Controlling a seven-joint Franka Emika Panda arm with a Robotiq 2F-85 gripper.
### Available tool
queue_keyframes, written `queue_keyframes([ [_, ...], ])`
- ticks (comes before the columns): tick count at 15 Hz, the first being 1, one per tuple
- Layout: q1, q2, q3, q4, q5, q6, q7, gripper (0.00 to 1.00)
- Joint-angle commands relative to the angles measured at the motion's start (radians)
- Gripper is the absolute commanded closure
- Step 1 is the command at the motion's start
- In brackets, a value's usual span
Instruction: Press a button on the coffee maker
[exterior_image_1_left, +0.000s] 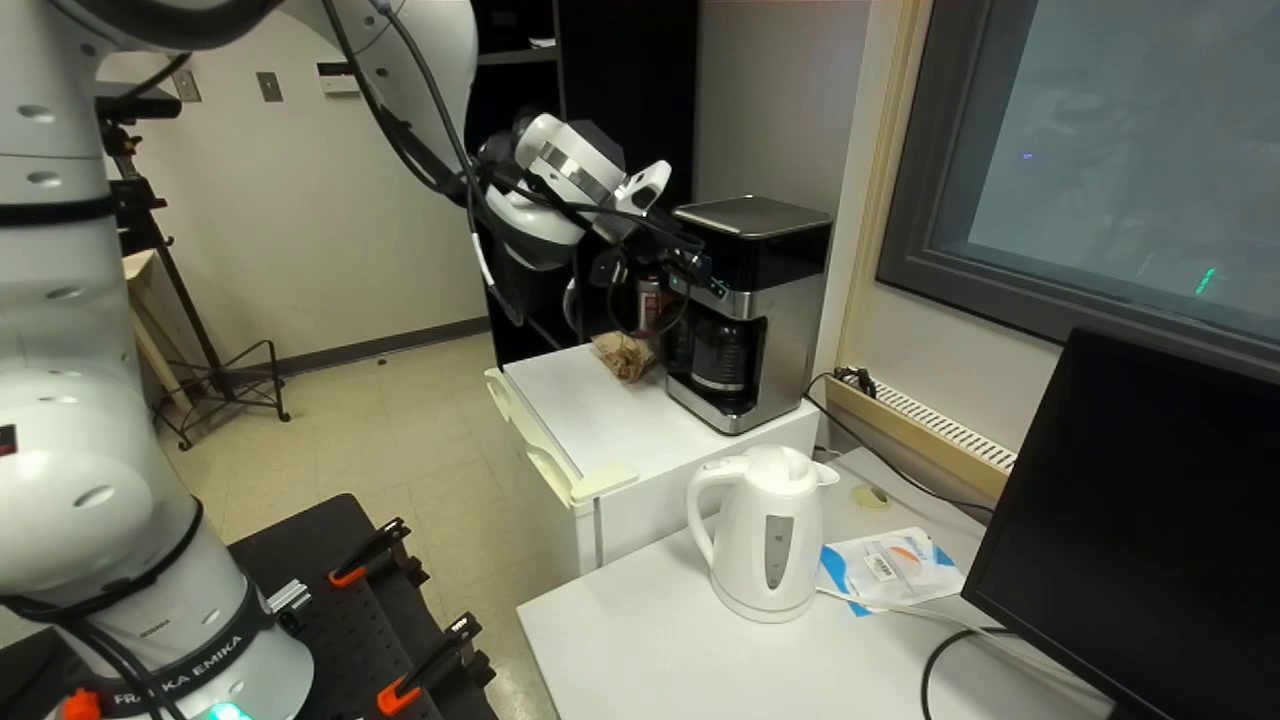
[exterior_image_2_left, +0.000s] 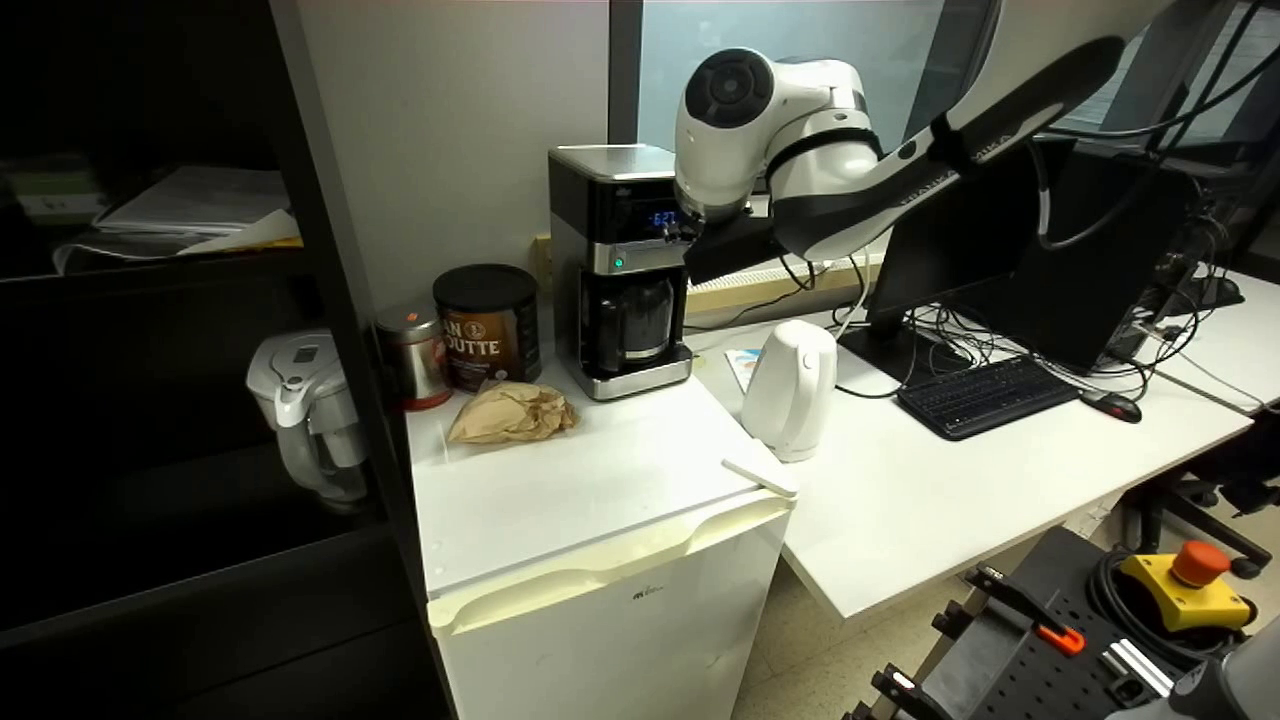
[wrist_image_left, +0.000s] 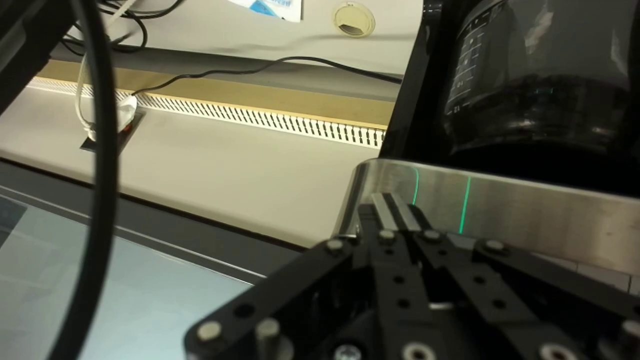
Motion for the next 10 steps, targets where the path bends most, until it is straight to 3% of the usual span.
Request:
queue_keyframes([
  [1, 0.016, -0.015, -0.018, -0.012, -0.023, 0.044, 0.025, 0.98],
  [10, 0.015, -0.245, 0.014, -0.275, -0.107, 0.12, 0.057, 0.99],
])
